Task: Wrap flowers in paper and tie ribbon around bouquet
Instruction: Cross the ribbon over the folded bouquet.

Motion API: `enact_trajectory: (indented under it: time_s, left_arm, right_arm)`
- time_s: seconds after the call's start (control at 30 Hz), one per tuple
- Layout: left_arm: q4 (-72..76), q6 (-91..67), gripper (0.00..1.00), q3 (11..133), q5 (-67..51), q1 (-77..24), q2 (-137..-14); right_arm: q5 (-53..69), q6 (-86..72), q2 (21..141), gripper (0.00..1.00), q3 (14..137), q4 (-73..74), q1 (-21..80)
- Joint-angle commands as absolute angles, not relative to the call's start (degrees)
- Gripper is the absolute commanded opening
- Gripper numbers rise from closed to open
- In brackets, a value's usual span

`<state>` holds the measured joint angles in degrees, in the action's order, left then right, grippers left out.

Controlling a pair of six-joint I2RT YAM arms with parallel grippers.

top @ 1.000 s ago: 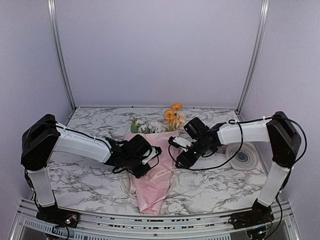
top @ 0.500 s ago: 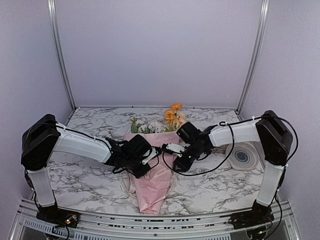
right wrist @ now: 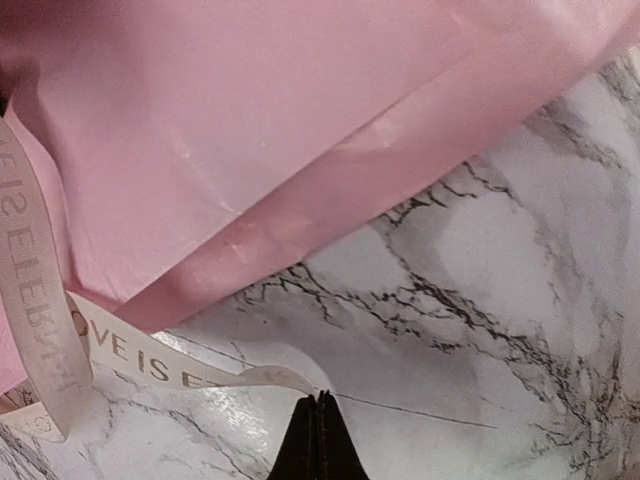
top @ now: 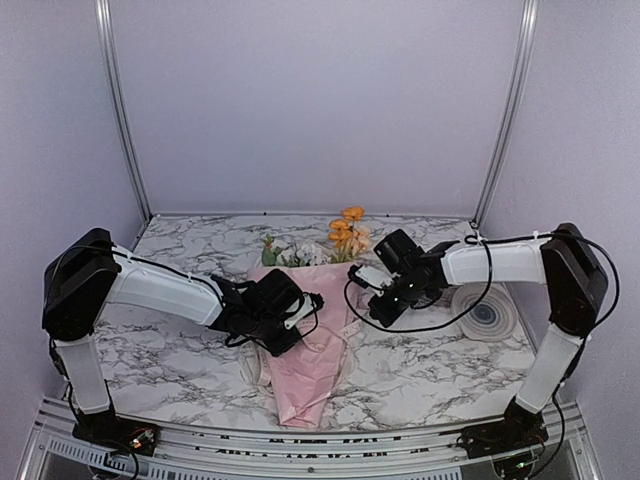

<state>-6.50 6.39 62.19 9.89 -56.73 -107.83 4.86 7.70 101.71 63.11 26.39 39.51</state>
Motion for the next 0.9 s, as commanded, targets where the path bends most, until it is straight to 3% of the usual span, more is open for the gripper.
enact_trajectory:
  time_s: [0.0, 0.17, 0.43, 0.57, 0.7, 0.87]
  left_arm:
    - [-6.98, 5.81, 0.0, 61.02, 6.81, -56.45, -108.77]
    - [-6.28, 5.5, 0.0, 61.0, 4.44, -55.89, -108.18]
    - [-3.97, 3.81, 0.0, 61.78, -0.55, -53.04, -109.79]
    - [-3.35, 3.69, 0.0, 61.74, -1.17, -52.91, -109.58]
    - [-3.43, 3.97, 0.0, 61.03, -0.93, -52.91, -109.16]
    - [-3.43, 3.7, 0.0, 60.91, -0.87, -52.91, -109.1]
  right_arm:
    - [2.16, 3.32, 95.95, 0.0, 67.18, 28.92, 38.25]
    - [5.86, 1.54, 91.17, 0.0, 70.77, 31.08, 38.63]
    - [32.47, -3.65, 85.46, 0.0, 67.39, 22.22, 47.0]
    - [28.29, -6.95, 86.75, 0.0, 64.98, 22.67, 47.21]
    - [26.68, -15.43, 86.77, 0.01, 60.83, 21.41, 39.1]
    - [16.21, -20.23, 88.17, 0.23, 57.4, 21.71, 33.12]
